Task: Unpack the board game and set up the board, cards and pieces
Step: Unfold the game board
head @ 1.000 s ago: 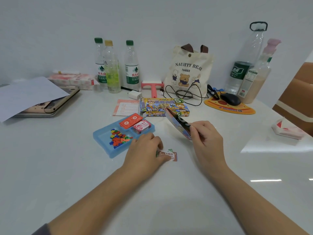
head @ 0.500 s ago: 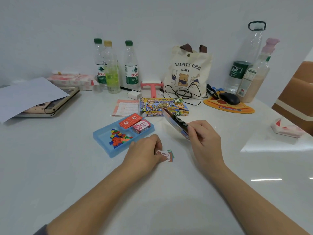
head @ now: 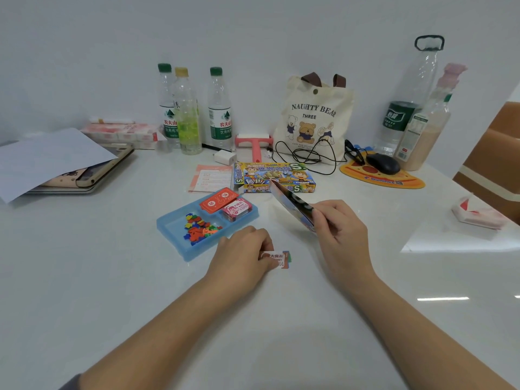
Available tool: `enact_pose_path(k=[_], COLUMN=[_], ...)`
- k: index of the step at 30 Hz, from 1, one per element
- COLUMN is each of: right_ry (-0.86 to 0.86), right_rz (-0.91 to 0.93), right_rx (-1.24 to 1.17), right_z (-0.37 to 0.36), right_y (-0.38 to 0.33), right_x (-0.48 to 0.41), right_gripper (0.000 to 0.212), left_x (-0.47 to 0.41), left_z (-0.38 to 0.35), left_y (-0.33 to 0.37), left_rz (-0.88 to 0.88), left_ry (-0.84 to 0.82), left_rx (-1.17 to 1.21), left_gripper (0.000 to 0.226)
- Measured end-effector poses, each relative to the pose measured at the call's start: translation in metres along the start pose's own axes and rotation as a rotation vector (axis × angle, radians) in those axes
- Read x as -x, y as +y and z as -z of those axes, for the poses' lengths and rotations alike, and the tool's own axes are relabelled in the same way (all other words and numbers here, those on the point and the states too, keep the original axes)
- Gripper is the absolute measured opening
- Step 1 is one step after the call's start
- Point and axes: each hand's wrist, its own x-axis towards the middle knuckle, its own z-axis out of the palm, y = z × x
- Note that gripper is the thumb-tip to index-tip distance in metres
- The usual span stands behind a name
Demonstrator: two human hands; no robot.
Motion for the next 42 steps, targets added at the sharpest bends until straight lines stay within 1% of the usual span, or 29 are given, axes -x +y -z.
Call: enact_pose_path(k=[6, 8, 11, 13, 17, 23, 29, 35, 39, 42], right_ry=[-0.007, 0.003, 0.006, -0.002, -0.004, -0.010, -0.012, -0.022, -0.022, -0.020], right_rz=[-0.007, -0.008, -0.010, -0.025, -0.036, -0.040, -0.032, -0.017, -0.030, -0.036], right_rx=[0.008, 0.005, 0.016, 0.030, 0.038, 0.027, 0.024, 0.026, 0.030, 0.030], right_z=[0.002, 0.002, 0.003, 0.003, 0.004, 0.003, 0.002, 0.001, 0.001, 0.002], right_y=[0.000, 0.000, 0.002, 0.005, 0.008, 0.008, 0.011, 0.012, 0.012, 0.012], right_x=[-0.001, -0.001, -0.002, -0.002, -0.002, -0.003, -0.004, -0.004, -0.003, -0.003], right_gripper=[0.024, 0.024, 0.023, 0.021, 0.020, 0.020, 0.024, 0.032, 0.026, 0.023], left_x=[0.001, -0.001, -0.010, -0.020, -0.043, -0.066, -0.074, -0.073, -0.070, -0.063], left_z=[0.002, 0.010, 0.030, 0.041, 0.046, 0.036, 0.030, 0.025, 0.025, 0.022], left_y=[-0.008, -0.012, -0.020, -0.027, -0.034, -0.040, -0.047, -0.050, -0.046, -0.044], left_rz=[0.031, 0.064, 0.108, 0.173, 0.285, 0.332, 0.310, 0.285, 0.256, 0.220], left_ry=[0.090, 0.195, 0.399, 0.456, 0.425, 0.377, 0.374, 0.401, 0.407, 0.376], left_rx=[0.161, 0.236, 0.371, 0.387, 0.353, 0.288, 0.181, -0.028, -0.135, -0.205], left_gripper=[0.015, 0.018, 0.020, 0.017, 0.014, 0.021, 0.021, 0.015, 0.017, 0.024])
